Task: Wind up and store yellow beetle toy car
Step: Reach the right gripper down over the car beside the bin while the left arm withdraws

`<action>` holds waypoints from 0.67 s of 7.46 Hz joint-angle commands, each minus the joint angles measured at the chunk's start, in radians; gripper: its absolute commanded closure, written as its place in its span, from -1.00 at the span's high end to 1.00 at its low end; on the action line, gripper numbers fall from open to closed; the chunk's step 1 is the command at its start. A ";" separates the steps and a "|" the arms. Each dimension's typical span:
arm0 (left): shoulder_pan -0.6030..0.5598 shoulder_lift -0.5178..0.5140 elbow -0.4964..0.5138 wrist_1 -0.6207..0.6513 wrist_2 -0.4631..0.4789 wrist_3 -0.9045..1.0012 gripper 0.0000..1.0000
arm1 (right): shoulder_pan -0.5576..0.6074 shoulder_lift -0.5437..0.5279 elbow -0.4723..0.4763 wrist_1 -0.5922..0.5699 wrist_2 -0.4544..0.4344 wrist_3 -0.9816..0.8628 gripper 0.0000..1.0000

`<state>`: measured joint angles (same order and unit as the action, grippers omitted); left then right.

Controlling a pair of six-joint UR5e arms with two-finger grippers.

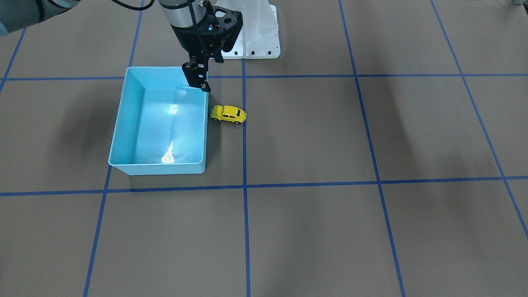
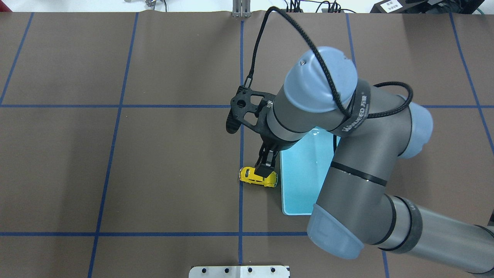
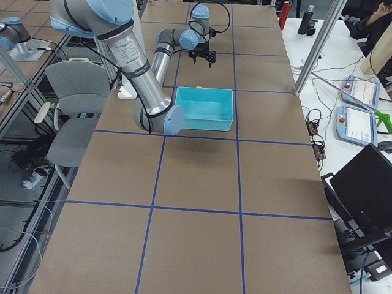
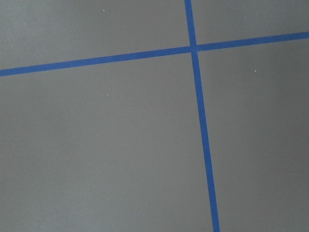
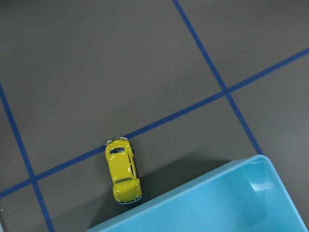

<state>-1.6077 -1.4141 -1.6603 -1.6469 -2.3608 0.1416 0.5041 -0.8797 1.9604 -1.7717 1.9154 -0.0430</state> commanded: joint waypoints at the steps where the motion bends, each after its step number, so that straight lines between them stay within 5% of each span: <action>1: 0.000 0.000 0.001 0.001 0.002 0.001 1.00 | -0.080 -0.019 -0.066 0.060 -0.055 -0.058 1.00; 3: 0.000 0.000 0.001 0.001 0.002 0.001 1.00 | -0.110 -0.048 -0.080 0.064 -0.097 -0.093 1.00; 5: 0.000 0.000 0.001 -0.001 0.002 0.001 1.00 | -0.110 -0.039 -0.192 0.160 -0.125 -0.115 1.00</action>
<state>-1.6076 -1.4143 -1.6598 -1.6464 -2.3593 0.1427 0.3965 -0.9238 1.8408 -1.6777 1.8132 -0.1469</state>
